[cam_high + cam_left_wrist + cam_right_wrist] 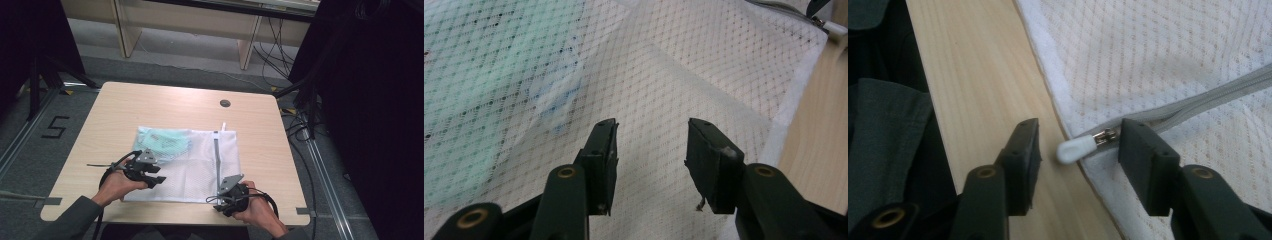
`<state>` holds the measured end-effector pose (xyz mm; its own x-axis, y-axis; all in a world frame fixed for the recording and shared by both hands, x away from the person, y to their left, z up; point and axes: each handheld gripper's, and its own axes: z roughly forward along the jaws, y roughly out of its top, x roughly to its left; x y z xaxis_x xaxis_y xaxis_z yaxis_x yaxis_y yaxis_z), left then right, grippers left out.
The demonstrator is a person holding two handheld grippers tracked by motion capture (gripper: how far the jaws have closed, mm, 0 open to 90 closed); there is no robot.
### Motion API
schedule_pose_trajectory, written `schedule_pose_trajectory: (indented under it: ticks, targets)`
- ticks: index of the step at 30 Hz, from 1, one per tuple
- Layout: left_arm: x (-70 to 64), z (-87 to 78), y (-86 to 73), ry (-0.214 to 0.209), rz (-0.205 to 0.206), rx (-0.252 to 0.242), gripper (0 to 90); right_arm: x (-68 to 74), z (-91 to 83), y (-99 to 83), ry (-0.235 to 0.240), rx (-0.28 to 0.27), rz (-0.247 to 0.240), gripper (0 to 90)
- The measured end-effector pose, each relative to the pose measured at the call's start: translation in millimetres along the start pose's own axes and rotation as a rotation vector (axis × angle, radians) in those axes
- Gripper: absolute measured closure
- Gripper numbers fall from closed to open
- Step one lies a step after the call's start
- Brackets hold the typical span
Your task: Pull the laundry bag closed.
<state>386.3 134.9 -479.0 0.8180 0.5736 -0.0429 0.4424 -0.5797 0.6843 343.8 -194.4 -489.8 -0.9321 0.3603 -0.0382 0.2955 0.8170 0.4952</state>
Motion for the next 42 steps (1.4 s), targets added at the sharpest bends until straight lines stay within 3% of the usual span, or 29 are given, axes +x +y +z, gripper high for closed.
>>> schedule_pose_trajectory:
  ticks: [10,11,14,16,17,18,20,24,26,28,29,30,31,32,33,37,38,40,41,42]
  targets:
    - [-1.0,0.9,-0.8,-0.014,-0.008,0.007,54.5,-4.1,-5.1,-4.4,-0.005,0.011,0.019,71.0]
    - [-2.1,1.3,-1.1,-0.014,-0.025,0.007,54.5,-4.7,-6.1,-4.6,-0.006,0.008,0.022,73.8]
    - [-1.7,1.0,-1.0,-0.02,-0.006,0.016,54.6,-4.3,-9.7,-4.6,-0.023,-0.013,0.051,78.3]
    - [-1.3,1.3,-0.6,-0.016,0.005,0.023,54.5,-6.4,-11.2,-4.2,-0.042,-0.02,0.029,80.4]
    - [-1.9,1.3,-0.5,-0.021,0.006,0.02,54.5,-5.3,-11.9,-4.5,-0.04,-0.021,0.052,82.0]
    - [-3.2,2.3,-1.0,-0.028,-0.018,0.015,54.4,-6.2,-13.2,-4.8,-0.046,-0.025,0.052,83.6]
    - [-3.1,2.2,-0.7,-0.028,-0.002,0.016,54.4,-8.3,-15.5,-5.1,-0.062,-0.032,0.055,85.8]
    - [-5.4,4.0,0.0,-0.035,0.006,0.017,54.3,-11.4,-15.6,-5.4,-0.07,-0.041,0.063,85.9]
    - [-7.3,4.4,0.8,-0.05,0.001,0.016,54.2,-13.7,-14.5,-3.8,-0.068,-0.041,0.038,85.9]
    - [-10.2,6.2,2.5,-0.067,0.01,0.003,54.2,-13.5,-13.8,-2.5,-0.056,-0.045,0.056,86.0]
    - [-12.8,7.4,3.4,-0.073,0.015,-0.005,54.2,-14.8,-12.8,-1.7,-0.05,-0.05,0.034,85.8]
    - [-14.2,7.7,4.4,-0.076,0.031,0.007,54.2,-16.6,-12.6,-1.4,-0.043,-0.039,0.025,84.8]
    - [-16.7,9.4,5.2,-0.08,0.032,0.004,54.1,-14.7,-9.8,-2.4,-0.033,-0.033,0.066,84.8]
    - [-18.1,9.7,6.6,-0.091,0.059,0.018,54.1,-17.3,-9.1,-2.6,-0.036,-0.024,0.03,86.0]
    - [-17.9,9.3,7.9,-0.096,0.103,0.053,54.1,-17.2,-9.2,-2.5,-0.033,-0.023,0.025,86.4]
    - [-30.8,17.0,11.0,-0.124,0.102,0.032,53.9,-15.7,-13.9,0.9,-0.052,-0.04,0.013,86.6]
    - [-32.8,18.4,12.0,-0.13,0.118,0.035,53.9,-15.6,-15.0,1.1,-0.046,-0.048,0.03,86.6]
    - [-42.1,22.7,13.0,-0.138,0.086,0.0,53.8,-15.6,-16.6,1.7,-0.038,-0.056,0.053,86.6]
    - [-43.6,23.3,14.5,-0.145,0.119,0.009,53.9,-16.2,-16.7,1.7,-0.033,-0.059,0.056,86.5]
    - [-48.3,25.8,15.1,-0.153,0.097,-0.008,54.0,-16.3,-16.5,1.8,-0.03,-0.061,0.061,86.5]
